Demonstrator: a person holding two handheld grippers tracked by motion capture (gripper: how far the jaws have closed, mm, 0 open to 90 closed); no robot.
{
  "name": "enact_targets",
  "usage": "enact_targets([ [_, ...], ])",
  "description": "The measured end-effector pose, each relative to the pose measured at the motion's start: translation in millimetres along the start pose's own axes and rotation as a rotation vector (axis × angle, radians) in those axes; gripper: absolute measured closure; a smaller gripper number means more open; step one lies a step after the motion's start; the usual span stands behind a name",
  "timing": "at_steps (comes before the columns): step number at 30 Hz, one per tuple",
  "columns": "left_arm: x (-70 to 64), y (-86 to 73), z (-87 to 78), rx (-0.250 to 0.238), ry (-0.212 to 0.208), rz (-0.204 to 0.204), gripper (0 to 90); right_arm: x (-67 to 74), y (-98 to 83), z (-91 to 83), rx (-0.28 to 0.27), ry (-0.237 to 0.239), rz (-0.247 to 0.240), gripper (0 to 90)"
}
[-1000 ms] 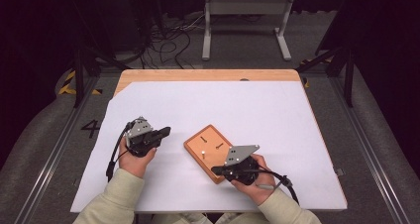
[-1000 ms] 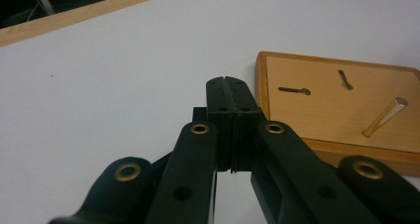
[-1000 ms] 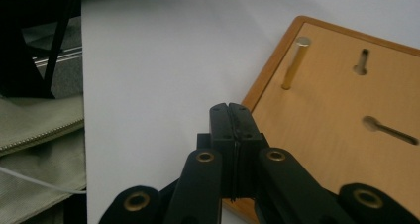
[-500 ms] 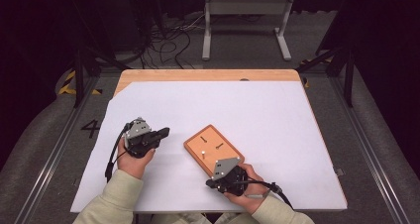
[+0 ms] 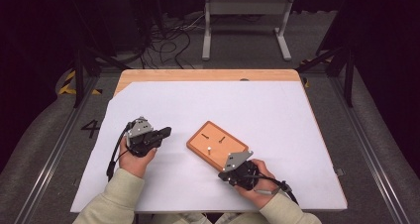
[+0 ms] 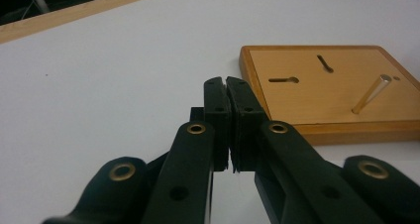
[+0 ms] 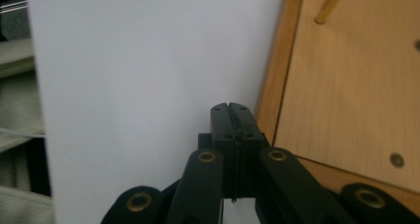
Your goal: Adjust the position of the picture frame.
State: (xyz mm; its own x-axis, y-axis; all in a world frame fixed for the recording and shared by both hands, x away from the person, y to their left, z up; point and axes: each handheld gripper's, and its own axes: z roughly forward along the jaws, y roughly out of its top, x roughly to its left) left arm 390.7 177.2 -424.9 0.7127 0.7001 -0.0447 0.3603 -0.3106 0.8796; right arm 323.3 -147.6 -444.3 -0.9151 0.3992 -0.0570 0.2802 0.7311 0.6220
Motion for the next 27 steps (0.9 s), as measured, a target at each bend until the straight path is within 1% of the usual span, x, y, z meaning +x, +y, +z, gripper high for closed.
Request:
enact_targets([
  [1, 0.1, 0.2, 0.8, 0.002, 0.0, 0.004, 87.3, -6.1, -3.2, -2.5, 0.001, -0.014, 0.022, 90.0],
  [3, -0.2, 0.3, 1.4, 0.004, 0.0, 0.002, 87.2, -13.9, -7.4, -5.8, 0.003, -0.036, 0.042, 90.0],
  [4, -0.1, 0.5, 2.9, 0.009, -0.005, 0.005, 87.1, -19.6, -11.0, -8.9, 0.007, -0.056, 0.065, 90.0],
  [5, -0.1, 0.5, 2.9, 0.009, -0.005, 0.005, 87.0, -19.6, -11.0, -8.9, 0.007, -0.056, 0.065, 90.0],
  [6, -0.4, 0.6, 3.9, 0.012, -0.007, 0.007, 86.9, -26.8, -15.1, -11.9, 0.007, -0.077, 0.084, 90.0],
  [8, -1.1, 0.5, 4.9, 0.015, -0.009, 0.005, 86.7, -33.3, -18.6, -14.3, 0.006, -0.104, 0.107, 90.0],
  [9, -1.1, 0.5, 4.9, 0.015, -0.009, 0.005, 86.6, -33.3, -18.6, -14.3, 0.006, -0.104, 0.107, 90.0],
  [10, -1.4, 0.4, 5.5, 0.015, -0.008, 0.007, 86.6, -36.6, -20.4, -15.4, 0.006, -0.116, 0.113, 90.0],
  [11, -1.4, 0.3, 5.8, 0.016, -0.009, 0.01, 86.5, -41.5, -22.8, -16.7, 0.002, -0.127, 0.117, 90.0],
  [12, -1.7, 0.2, 6.1, 0.023, -0.013, 0.007, 86.4, -47.7, -25.9, -18.1, -0.004, -0.144, 0.133, 90.0],
  [17, -2.8, -0.3, 7.9, 0.032, -0.013, 0.014, 85.8, -64.4, -33.5, -20.9, -0.001, -0.201, 0.171, 90.0],
  [21, -4.0, -1.0, 9.8, 0.04, -0.013, 0.014, 85.2, -74.9, -35.9, -22.1, -0.002, -0.222, 0.194, 90.0],
  [23, -4.4, -1.2, 10.0, 0.04, -0.011, 0.015, 84.7, -75.4, -35.8, -22.8, -0.002, -0.217, 0.194, 90.0],
  [24, -4.5, -1.3, 9.9, 0.041, -0.014, 0.016, 84.4, -77.3, -33.6, -28.5, -0.029, -0.2, 0.198, 90.0],
  [25, -4.9, -1.6, 9.7, 0.043, -0.014, 0.012, 84.4, -77.3, -33.6, -28.5, -0.029, -0.2, 0.198, 90.0],
  [26, -4.9, -1.8, 9.7, 0.043, -0.011, 0.011, 84.0, -79.4, -32.1, -33.5, -0.048, -0.202, 0.205, 90.0],
  [27, -4.3, -2.2, 10.2, 0.046, -0.008, 0.013, 83.0, -88.1, -29.9, -43.4, -0.079, -0.239, 0.229, 90.0],
])
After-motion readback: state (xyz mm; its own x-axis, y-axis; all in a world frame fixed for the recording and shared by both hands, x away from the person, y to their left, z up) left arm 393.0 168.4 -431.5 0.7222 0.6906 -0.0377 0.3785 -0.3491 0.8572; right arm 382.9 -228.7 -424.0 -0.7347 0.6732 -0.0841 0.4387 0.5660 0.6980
